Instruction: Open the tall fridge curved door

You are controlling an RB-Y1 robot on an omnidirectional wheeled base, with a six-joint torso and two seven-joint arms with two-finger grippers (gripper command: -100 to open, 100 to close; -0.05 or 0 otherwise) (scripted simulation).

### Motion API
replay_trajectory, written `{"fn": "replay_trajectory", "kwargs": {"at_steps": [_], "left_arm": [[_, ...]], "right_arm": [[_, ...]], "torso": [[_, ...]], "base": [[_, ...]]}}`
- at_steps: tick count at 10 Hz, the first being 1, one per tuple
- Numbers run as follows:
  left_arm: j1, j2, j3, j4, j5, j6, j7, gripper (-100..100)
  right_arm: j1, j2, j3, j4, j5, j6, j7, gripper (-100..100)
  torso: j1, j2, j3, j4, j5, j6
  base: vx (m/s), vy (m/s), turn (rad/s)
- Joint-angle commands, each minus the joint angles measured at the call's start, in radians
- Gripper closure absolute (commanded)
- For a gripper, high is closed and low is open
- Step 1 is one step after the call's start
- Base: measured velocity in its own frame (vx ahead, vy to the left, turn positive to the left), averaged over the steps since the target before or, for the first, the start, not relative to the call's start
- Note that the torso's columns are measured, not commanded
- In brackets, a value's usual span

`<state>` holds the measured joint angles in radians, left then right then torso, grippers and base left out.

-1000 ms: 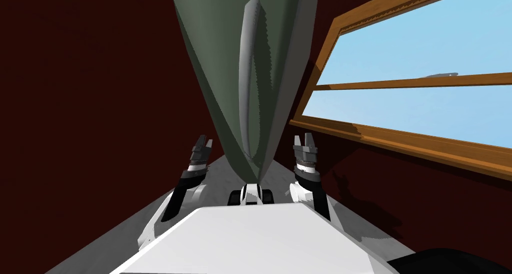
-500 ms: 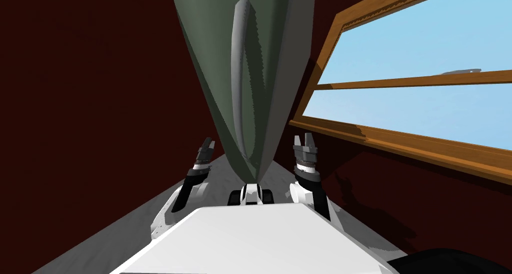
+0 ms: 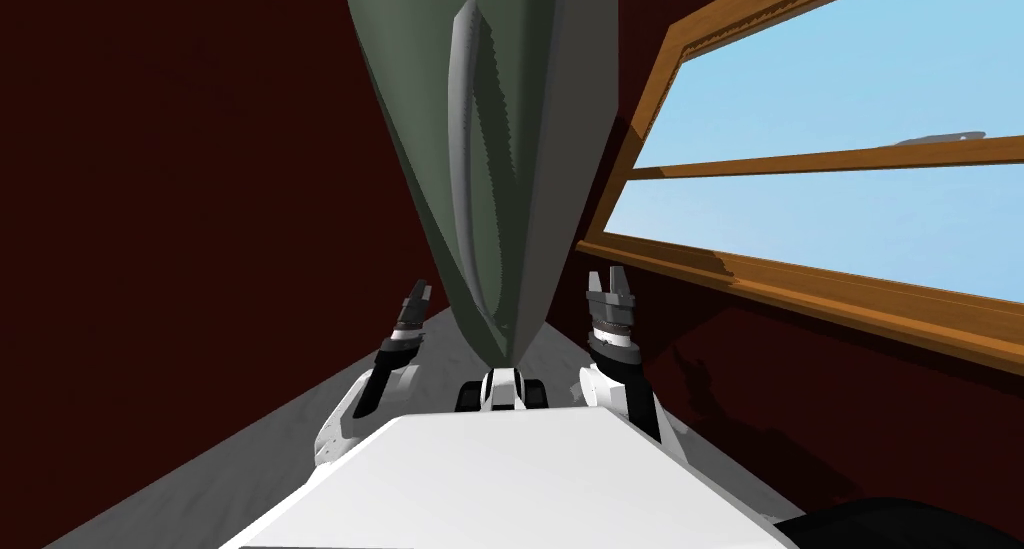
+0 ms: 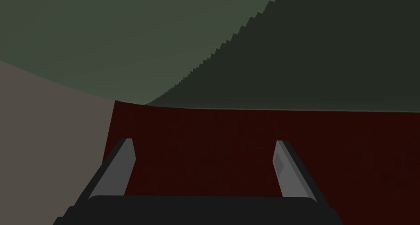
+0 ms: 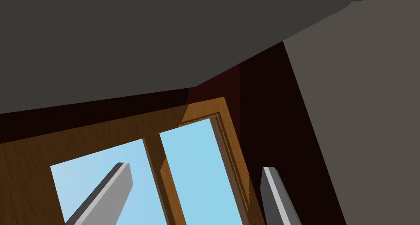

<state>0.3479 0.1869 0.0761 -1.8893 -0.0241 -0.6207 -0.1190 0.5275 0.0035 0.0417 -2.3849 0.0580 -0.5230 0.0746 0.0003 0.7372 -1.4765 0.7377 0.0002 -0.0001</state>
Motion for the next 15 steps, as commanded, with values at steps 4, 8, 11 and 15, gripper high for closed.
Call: {"fn": "replay_trajectory", "kwargs": {"at_steps": [4,8,11,15], "left_arm": [[-0.063,-0.008,0.014,0.154,-0.048,-0.073,0.001,-100],[-0.100,-0.016,0.023,0.250,-0.076,-0.118,0.003,-100],[-0.139,-0.026,0.032,0.340,-0.105,-0.163,0.005,-100],[-0.178,-0.036,0.041,0.432,-0.134,-0.207,0.007,-100]], "right_arm": [[0.000,0.000,0.000,0.000,0.000,0.000,0.000,0],[0.000,0.000,0.000,0.000,0.000,0.000,0.000,0],[0.000,0.000,0.000,0.000,0.000,0.000,0.000,0],[0.000,0.000,0.000,0.000,0.000,0.000,0.000,0]], "torso": [[-0.001,0.002,0.001,0.000,0.000,0.000],[0.000,0.001,0.001,0.000,0.000,0.000],[0.000,0.000,0.000,0.000,0.000,0.000],[0.000,0.000,0.000,0.000,0.000,0.000]], "base": [[-0.013,-0.083,0.055],[-0.011,-0.064,0.047],[-0.011,-0.062,0.052],[-0.010,-0.065,0.052]]}}
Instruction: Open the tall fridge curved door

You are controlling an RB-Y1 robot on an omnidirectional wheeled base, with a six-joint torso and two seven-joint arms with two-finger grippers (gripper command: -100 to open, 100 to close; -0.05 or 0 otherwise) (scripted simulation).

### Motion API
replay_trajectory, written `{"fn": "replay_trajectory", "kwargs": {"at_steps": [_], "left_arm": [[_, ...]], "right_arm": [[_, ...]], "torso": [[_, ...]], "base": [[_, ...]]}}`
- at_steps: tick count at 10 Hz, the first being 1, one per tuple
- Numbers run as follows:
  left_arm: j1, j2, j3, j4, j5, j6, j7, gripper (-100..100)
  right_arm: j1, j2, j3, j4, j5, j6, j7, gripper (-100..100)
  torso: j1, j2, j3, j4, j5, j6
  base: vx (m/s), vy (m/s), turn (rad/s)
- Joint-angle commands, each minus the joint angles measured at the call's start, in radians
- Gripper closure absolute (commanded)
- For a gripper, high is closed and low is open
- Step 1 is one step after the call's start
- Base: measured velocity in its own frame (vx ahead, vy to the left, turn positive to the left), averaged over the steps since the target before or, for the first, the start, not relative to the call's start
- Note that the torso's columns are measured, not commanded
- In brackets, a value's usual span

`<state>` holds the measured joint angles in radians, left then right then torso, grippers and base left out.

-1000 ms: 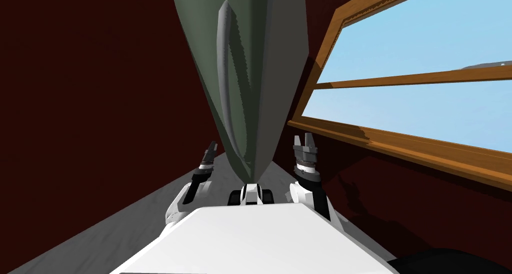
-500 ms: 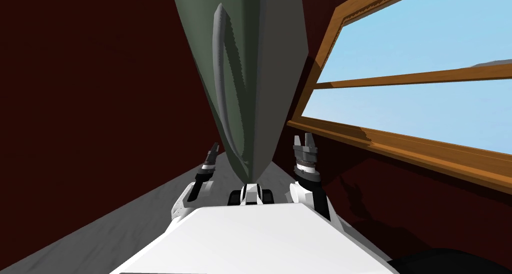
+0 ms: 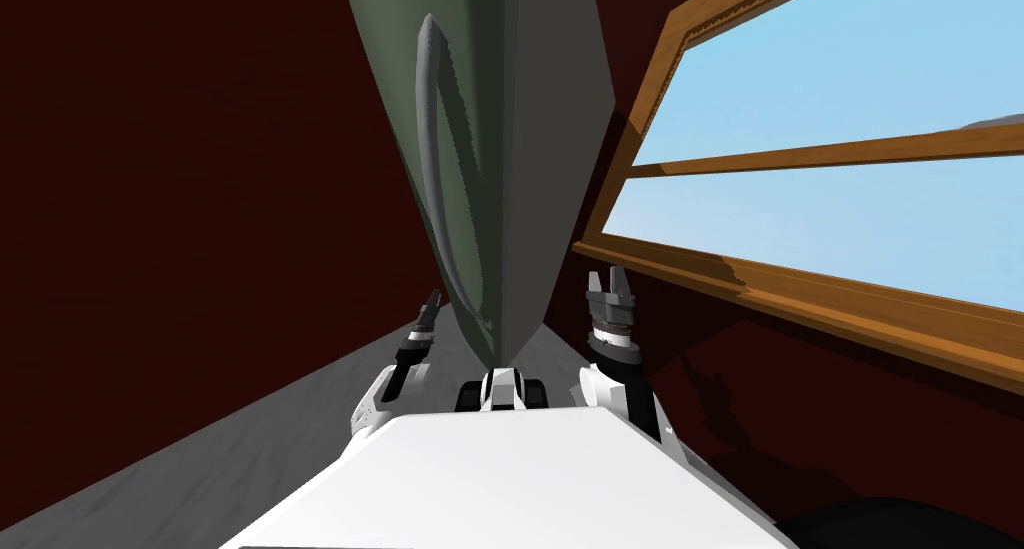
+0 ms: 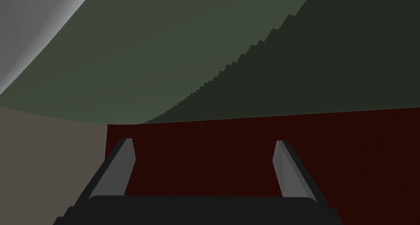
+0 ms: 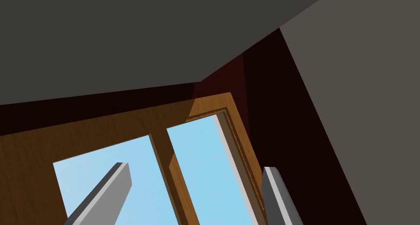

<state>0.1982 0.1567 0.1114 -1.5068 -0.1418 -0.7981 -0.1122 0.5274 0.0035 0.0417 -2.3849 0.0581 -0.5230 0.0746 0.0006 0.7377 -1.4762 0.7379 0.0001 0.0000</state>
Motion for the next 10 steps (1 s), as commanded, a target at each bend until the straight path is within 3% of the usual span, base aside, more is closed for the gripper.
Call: {"fn": "replay_trajectory", "kwargs": {"at_steps": [1,10], "left_arm": [[-0.028,-0.006,0.006,0.077,-0.017,-0.030,0.000,-100],[-0.126,-0.032,0.027,0.327,-0.087,-0.133,0.006,-100]], "right_arm": [[0.000,0.000,0.000,0.000,0.000,0.000,0.000,0],[0.000,0.000,0.000,0.000,0.000,0.000,0.000,0]], "torso": [[-0.001,0.000,0.000,0.000,0.000,0.000],[0.000,0.000,0.000,0.000,0.000,0.000]], "base": [[-0.008,-0.061,0.034],[-0.016,-0.064,0.049]]}}
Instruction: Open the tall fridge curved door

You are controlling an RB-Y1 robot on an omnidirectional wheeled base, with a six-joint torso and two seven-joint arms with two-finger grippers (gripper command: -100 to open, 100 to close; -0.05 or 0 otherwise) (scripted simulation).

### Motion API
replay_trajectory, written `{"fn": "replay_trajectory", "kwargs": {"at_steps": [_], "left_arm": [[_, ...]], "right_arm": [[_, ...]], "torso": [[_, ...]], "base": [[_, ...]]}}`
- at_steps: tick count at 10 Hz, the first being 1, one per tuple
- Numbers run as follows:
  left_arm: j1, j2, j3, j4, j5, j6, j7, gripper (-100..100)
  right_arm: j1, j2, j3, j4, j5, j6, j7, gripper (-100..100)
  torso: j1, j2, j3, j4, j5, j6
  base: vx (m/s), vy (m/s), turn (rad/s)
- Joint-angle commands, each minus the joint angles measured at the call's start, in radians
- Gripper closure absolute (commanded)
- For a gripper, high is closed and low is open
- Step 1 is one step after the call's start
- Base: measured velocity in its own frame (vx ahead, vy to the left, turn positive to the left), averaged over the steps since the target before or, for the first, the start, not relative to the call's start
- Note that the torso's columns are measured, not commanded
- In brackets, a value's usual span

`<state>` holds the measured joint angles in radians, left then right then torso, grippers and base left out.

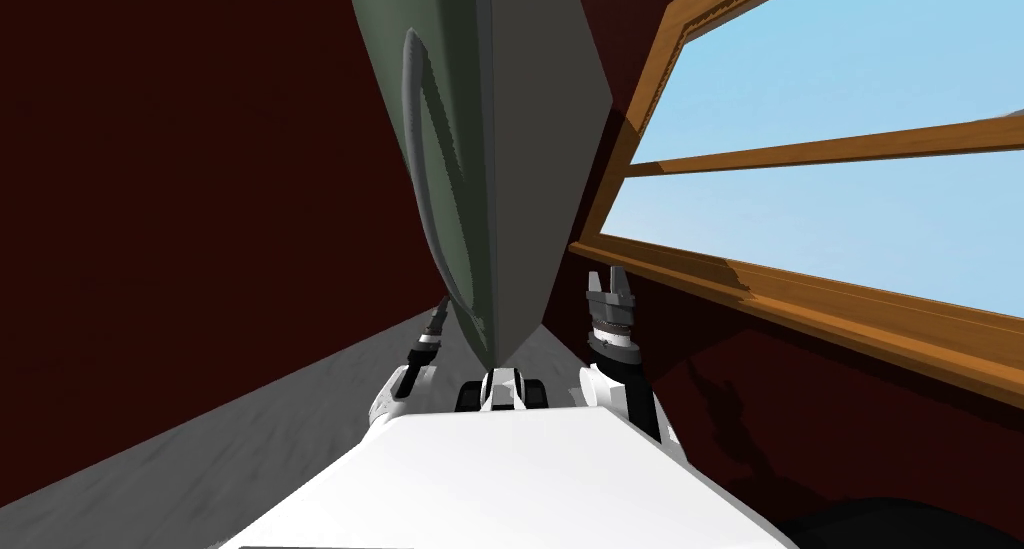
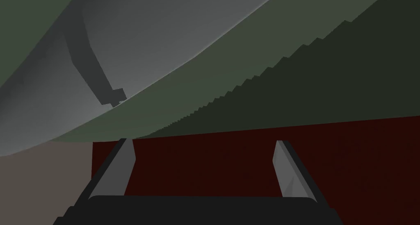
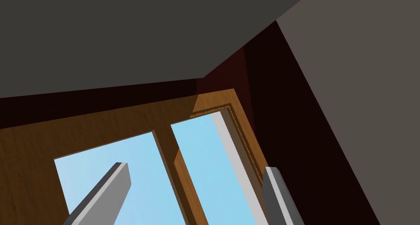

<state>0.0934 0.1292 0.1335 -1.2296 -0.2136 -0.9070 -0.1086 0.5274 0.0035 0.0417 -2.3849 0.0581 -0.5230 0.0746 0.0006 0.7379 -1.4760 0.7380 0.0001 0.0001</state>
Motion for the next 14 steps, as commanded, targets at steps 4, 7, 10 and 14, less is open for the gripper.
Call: {"fn": "replay_trajectory", "kwargs": {"at_steps": [4,7,10,14], "left_arm": [[-0.056,-0.012,0.013,0.150,-0.041,-0.061,0.004,-100],[-0.073,-0.015,0.016,0.211,-0.053,-0.079,0.005,-100],[-0.103,-0.020,0.023,0.293,-0.075,-0.111,0.007,-100],[-0.139,-0.023,0.031,0.392,-0.101,-0.151,0.009,-100]], "right_arm": [[0.000,0.000,0.000,0.000,0.000,0.000,0.000,0],[0.000,0.000,0.000,0.000,0.000,0.000,0.000,0],[0.000,0.000,0.000,0.000,0.000,0.000,0.000,0],[0.000,0.000,0.000,0.000,0.000,0.000,0.000,0]], "torso": [[-0.001,0.000,0.000,0.000,0.000,0.000],[-0.002,-0.001,-0.001,-0.001,0.000,0.001],[-0.003,-0.001,0.000,-0.001,0.000,0.002],[-0.002,-0.001,-0.001,0.000,0.000,0.000]], "base": [[-0.018,-0.055,0.046],[-0.013,-0.049,0.037],[-0.018,-0.057,0.055],[-0.017,-0.059,0.032]]}}
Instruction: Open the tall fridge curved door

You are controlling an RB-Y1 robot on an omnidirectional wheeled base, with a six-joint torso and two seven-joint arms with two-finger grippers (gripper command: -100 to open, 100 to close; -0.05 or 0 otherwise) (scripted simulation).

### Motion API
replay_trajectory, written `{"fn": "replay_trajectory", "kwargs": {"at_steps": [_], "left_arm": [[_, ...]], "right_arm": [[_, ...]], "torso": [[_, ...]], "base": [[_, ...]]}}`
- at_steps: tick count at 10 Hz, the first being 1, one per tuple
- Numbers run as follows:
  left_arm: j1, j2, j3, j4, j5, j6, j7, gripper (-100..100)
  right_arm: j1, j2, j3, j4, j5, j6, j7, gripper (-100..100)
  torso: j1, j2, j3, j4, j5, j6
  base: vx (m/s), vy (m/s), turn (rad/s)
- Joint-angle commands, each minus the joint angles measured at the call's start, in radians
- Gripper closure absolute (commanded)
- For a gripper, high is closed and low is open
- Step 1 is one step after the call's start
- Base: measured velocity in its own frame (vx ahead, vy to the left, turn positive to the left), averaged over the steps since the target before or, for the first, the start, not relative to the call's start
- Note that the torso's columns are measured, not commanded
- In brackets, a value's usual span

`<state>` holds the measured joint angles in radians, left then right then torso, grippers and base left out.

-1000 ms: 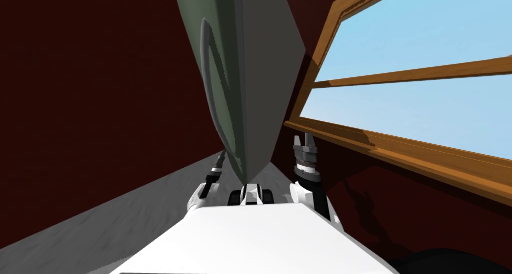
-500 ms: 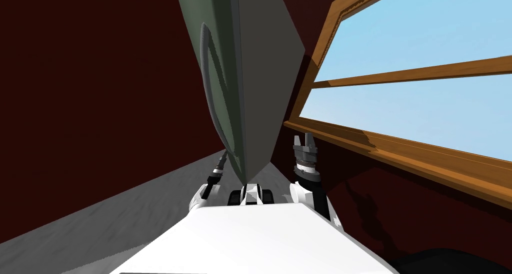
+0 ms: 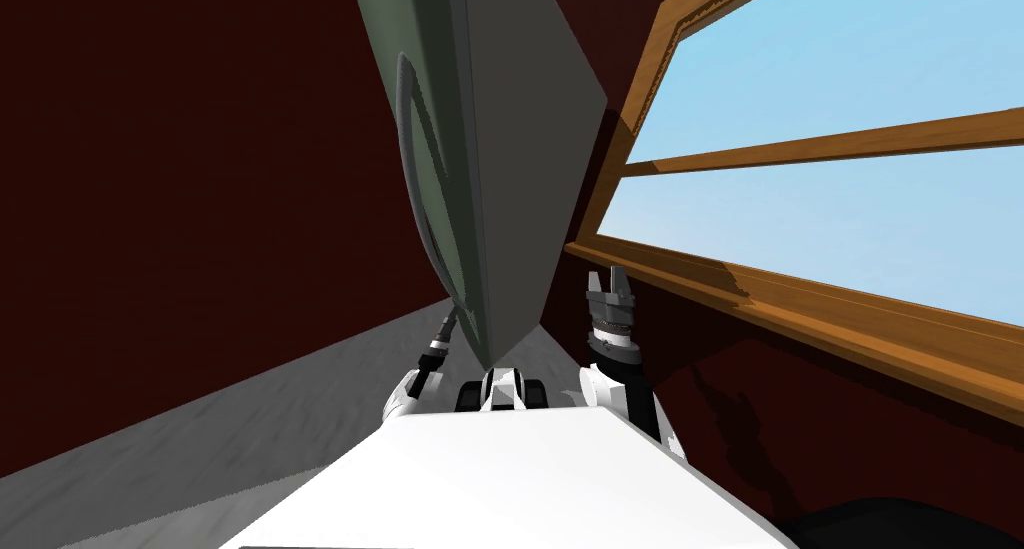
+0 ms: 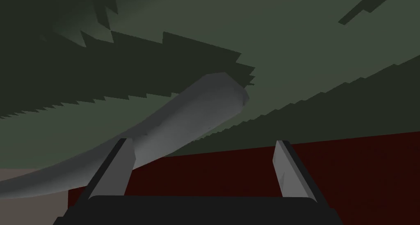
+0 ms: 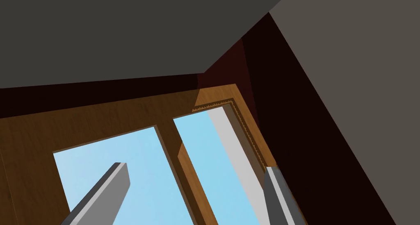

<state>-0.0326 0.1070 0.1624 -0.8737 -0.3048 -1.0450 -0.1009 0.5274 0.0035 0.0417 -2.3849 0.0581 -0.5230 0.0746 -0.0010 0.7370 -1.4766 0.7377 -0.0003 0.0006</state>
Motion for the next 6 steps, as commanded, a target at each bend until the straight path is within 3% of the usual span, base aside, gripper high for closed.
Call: {"fn": "replay_trajectory", "kwargs": {"at_steps": [1,4,6], "left_arm": [[-0.023,-0.001,0.004,0.062,-0.017,-0.024,0.001,-100],[-0.042,0.000,0.009,0.114,-0.032,-0.046,0.002,-100],[-0.064,0.009,0.007,0.100,-0.025,-0.011,0.011,-100]], "right_arm": [[0.000,0.000,0.000,0.000,0.000,0.000,0.000,0],[0.000,0.000,0.000,0.000,0.000,0.000,0.000,0],[0.000,0.000,0.000,0.000,0.000,0.000,0.000,0]], "torso": [[0.002,0.001,0.000,0.000,0.001,-0.001],[0.001,0.002,0.001,0.000,0.000,0.000],[0.003,0.000,0.000,0.000,0.001,-0.001]], "base": [[-0.014,-0.055,0.050],[-0.019,-0.047,0.036],[-0.004,-0.017,-0.004]]}}
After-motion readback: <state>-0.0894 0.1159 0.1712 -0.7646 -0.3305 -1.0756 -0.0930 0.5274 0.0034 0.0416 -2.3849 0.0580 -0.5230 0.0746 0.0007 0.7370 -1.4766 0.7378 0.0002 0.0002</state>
